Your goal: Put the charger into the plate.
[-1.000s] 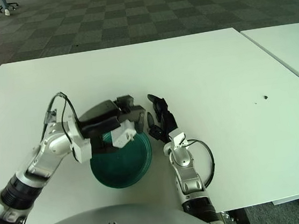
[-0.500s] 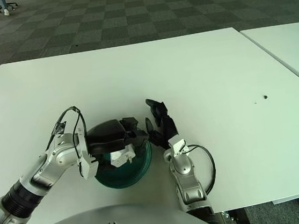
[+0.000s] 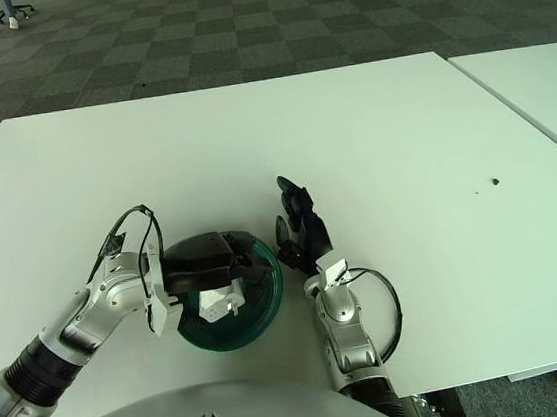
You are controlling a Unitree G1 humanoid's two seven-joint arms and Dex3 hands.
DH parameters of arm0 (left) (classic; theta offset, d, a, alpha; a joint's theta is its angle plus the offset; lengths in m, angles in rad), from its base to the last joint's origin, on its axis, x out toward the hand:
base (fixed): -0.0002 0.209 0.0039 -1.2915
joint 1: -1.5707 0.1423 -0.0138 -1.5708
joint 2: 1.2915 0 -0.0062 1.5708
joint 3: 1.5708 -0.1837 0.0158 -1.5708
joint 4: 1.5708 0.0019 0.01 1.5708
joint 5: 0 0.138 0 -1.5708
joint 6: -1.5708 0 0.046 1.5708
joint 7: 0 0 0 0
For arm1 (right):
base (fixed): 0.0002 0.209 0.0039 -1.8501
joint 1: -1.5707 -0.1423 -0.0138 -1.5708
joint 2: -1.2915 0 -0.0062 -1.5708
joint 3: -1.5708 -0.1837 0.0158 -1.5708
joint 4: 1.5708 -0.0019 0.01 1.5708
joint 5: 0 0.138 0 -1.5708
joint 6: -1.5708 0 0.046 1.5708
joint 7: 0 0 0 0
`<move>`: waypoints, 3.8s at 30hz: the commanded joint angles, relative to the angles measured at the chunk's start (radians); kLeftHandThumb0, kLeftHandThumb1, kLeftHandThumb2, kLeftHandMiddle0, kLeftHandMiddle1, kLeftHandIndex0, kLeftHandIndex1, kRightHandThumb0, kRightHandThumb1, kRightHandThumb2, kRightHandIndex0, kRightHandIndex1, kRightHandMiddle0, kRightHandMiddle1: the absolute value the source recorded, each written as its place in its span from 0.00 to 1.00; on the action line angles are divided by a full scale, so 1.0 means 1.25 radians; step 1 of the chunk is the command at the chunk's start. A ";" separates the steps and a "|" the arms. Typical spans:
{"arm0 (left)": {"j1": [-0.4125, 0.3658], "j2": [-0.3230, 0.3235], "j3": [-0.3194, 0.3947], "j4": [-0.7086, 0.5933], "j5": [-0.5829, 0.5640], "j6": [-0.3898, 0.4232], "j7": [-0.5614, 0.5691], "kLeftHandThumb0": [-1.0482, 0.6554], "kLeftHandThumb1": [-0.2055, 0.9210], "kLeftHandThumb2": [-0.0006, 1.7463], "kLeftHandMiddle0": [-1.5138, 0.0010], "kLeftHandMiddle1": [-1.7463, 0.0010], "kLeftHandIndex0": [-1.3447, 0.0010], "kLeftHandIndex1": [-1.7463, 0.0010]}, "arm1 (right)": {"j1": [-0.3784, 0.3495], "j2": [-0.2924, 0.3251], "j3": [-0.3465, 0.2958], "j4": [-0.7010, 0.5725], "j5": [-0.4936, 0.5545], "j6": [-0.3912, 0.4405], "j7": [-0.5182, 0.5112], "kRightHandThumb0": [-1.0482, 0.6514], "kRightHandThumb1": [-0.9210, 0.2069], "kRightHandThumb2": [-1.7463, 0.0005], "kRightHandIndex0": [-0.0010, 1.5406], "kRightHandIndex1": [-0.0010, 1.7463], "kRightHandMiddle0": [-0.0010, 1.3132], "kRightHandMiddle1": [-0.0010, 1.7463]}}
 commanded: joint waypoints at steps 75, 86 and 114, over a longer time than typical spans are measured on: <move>0.222 -0.382 0.396 -0.075 -0.433 0.441 0.369 0.00 1.00 0.52 1.00 1.00 1.00 1.00 | 0.022 0.002 -0.017 0.072 -0.018 0.171 -0.047 0.17 0.00 0.49 0.03 0.00 0.00 0.16; 0.243 -0.444 0.448 -0.115 -0.453 0.538 0.470 0.04 1.00 0.56 1.00 1.00 1.00 1.00 | 0.024 -0.003 -0.022 0.077 -0.010 0.171 -0.037 0.15 0.00 0.49 0.00 0.00 0.00 0.12; 0.360 -0.372 0.501 0.196 -0.438 0.275 0.412 0.04 1.00 0.61 0.90 0.99 1.00 0.72 | 0.039 -0.012 -0.064 0.075 0.013 0.165 -0.026 0.18 0.00 0.51 0.05 0.01 0.00 0.24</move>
